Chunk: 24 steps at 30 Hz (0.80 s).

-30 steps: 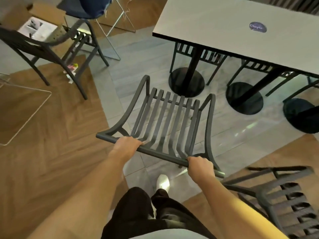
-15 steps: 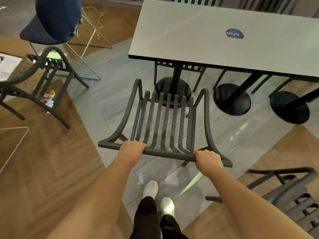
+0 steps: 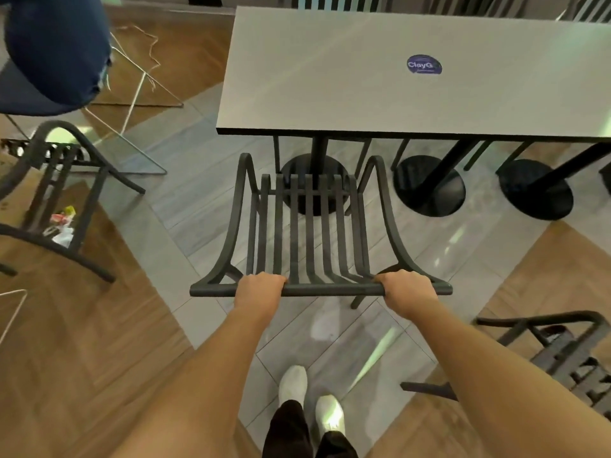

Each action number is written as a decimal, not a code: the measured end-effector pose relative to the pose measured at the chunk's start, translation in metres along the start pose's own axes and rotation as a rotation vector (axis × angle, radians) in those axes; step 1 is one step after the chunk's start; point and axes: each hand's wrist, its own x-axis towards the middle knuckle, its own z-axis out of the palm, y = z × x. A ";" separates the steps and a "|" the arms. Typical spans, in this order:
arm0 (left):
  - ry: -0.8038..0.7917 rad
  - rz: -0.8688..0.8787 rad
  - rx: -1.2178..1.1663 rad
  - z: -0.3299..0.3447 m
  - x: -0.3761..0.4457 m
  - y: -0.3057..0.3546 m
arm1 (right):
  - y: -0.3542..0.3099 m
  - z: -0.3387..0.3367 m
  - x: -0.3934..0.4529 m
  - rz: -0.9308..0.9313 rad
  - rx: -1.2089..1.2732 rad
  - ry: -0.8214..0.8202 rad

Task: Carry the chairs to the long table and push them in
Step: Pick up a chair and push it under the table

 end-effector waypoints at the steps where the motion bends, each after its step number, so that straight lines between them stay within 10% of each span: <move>1: 0.000 -0.002 -0.003 0.000 -0.001 0.000 | -0.001 0.000 -0.001 -0.002 0.001 -0.004; 13: -0.134 0.206 -0.285 -0.041 -0.014 0.006 | 0.004 -0.018 -0.041 0.024 0.408 0.053; 24: 0.048 0.628 -0.188 -0.125 -0.023 0.152 | 0.059 -0.018 -0.138 0.358 0.721 0.212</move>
